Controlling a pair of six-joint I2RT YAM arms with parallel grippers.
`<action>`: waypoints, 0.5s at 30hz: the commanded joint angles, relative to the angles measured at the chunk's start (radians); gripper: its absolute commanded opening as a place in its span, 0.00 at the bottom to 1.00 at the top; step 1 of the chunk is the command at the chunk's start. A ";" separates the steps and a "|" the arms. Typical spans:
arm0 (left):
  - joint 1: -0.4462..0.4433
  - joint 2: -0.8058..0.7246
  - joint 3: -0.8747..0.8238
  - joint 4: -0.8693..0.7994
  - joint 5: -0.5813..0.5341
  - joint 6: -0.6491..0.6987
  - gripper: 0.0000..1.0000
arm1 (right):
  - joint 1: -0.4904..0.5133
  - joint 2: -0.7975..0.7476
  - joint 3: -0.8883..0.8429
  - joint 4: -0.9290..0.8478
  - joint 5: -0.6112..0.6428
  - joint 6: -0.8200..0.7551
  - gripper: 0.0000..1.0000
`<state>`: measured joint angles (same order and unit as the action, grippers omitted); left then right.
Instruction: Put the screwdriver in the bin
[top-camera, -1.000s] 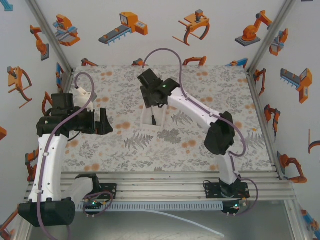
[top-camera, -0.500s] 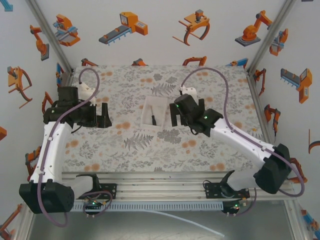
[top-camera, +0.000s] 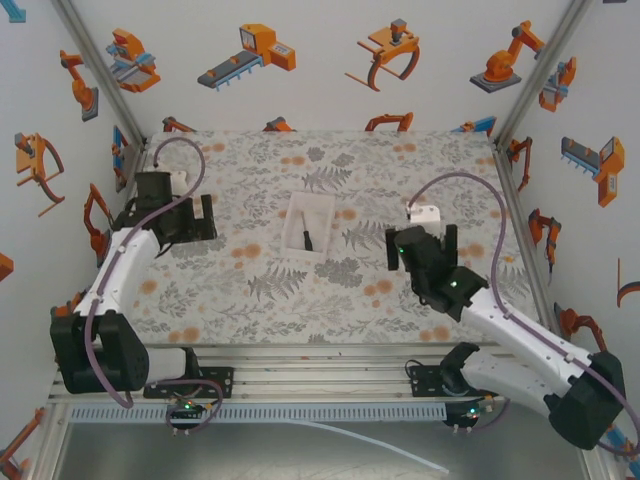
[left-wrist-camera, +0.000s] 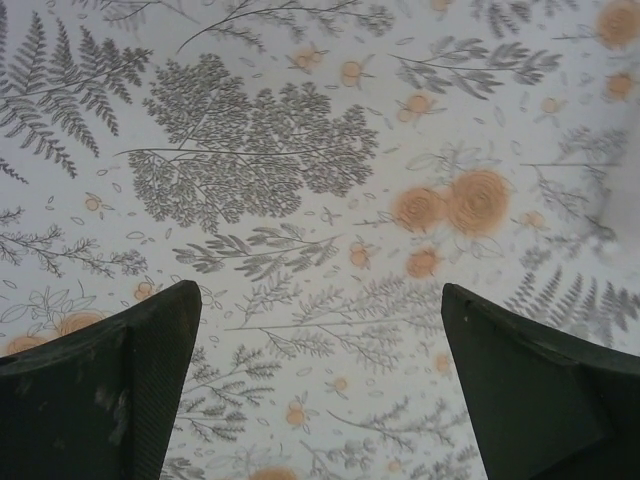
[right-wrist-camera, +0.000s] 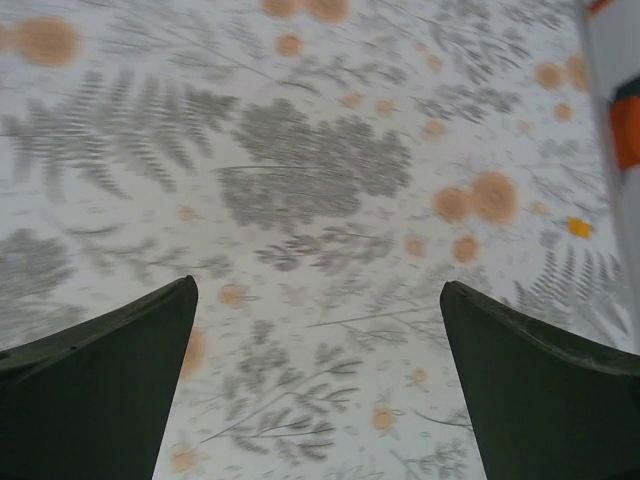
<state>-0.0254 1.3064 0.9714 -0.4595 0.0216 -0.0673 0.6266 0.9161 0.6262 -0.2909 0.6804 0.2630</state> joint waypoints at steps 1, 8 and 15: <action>0.005 0.007 -0.120 0.299 -0.127 -0.030 0.97 | -0.192 -0.083 -0.121 0.206 -0.052 -0.133 1.00; 0.029 0.056 -0.325 0.685 -0.178 -0.029 0.97 | -0.521 -0.057 -0.427 0.799 -0.290 -0.185 1.00; 0.045 0.061 -0.419 0.898 -0.175 -0.038 0.97 | -0.587 0.221 -0.398 1.009 -0.361 -0.171 1.00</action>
<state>0.0124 1.3746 0.5686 0.2634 -0.1493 -0.0784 0.0586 1.0729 0.1989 0.5083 0.3721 0.0959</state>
